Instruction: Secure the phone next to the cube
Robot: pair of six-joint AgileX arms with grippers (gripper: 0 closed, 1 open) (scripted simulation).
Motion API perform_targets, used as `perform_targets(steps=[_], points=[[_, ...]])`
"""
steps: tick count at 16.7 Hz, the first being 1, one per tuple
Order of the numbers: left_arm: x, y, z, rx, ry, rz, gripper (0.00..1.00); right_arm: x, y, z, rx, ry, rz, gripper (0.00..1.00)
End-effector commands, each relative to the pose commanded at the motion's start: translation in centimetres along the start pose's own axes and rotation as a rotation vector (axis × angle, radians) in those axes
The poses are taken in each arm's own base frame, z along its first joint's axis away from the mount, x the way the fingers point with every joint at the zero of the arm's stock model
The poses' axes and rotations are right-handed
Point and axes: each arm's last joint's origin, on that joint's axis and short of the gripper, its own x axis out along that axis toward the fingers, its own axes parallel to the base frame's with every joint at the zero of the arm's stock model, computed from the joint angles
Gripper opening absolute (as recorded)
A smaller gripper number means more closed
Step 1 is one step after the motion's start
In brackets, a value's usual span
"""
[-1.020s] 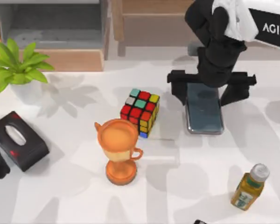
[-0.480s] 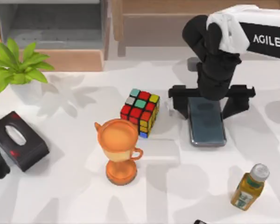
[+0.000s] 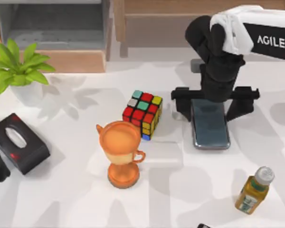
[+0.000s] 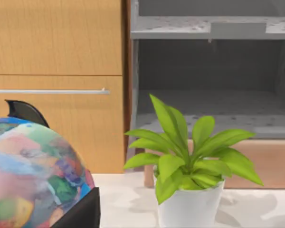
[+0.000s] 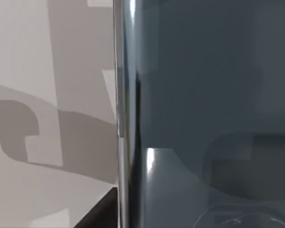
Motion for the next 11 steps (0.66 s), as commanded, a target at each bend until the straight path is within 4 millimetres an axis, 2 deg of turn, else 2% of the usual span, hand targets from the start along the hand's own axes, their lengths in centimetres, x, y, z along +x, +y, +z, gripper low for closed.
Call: perform_targets(steps=[5,11], points=[[0.00,0.00,0.00,0.000,0.000,0.000,1.00,0.00,0.00,0.00,0.000,0.000,0.000,0.98],[0.00,0.00,0.00,0.000,0.000,0.000,1.00,0.00,0.00,0.00,0.000,0.000,0.000,1.00]])
